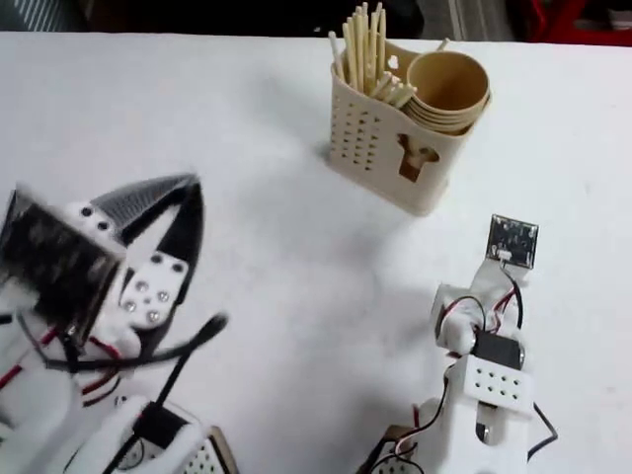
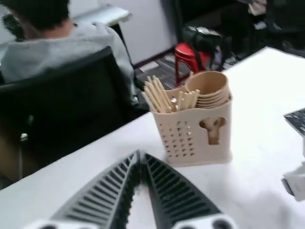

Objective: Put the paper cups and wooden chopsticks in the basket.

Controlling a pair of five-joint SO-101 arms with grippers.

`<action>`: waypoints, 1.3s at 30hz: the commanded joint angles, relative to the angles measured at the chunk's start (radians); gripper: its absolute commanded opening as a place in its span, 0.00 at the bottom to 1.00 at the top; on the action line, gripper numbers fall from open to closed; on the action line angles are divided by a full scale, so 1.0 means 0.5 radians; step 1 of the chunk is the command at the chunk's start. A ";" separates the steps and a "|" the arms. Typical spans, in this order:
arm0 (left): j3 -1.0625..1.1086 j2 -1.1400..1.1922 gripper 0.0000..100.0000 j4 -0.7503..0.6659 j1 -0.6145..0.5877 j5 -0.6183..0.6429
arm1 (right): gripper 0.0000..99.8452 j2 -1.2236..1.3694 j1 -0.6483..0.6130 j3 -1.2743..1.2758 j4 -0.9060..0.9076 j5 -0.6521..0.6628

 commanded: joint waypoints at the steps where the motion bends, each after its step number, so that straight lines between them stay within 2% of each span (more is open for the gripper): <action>1: 0.660 -0.345 0.02 -0.377 -0.192 0.009 | 0.02 -0.029 -0.008 -0.012 -0.026 0.018; 9: 1.590 -0.845 0.02 -0.893 -0.437 0.025 | 0.02 -0.029 -0.008 -0.012 -0.026 0.018; 22: 2.888 -1.659 0.03 -1.356 -0.643 0.009 | 0.02 -0.029 -0.008 -0.012 -0.026 0.025; 26: 3.155 -1.867 0.03 -1.399 -0.713 0.009 | 0.02 -0.029 -0.008 -0.012 -0.026 0.028; 32: 3.357 -1.852 0.03 -1.479 -0.735 0.006 | 0.02 -0.029 -0.008 -0.012 -0.026 0.025; 39: 3.781 -1.852 0.03 -1.786 -0.732 0.006 | 0.02 -0.032 -0.023 -0.012 -0.017 0.018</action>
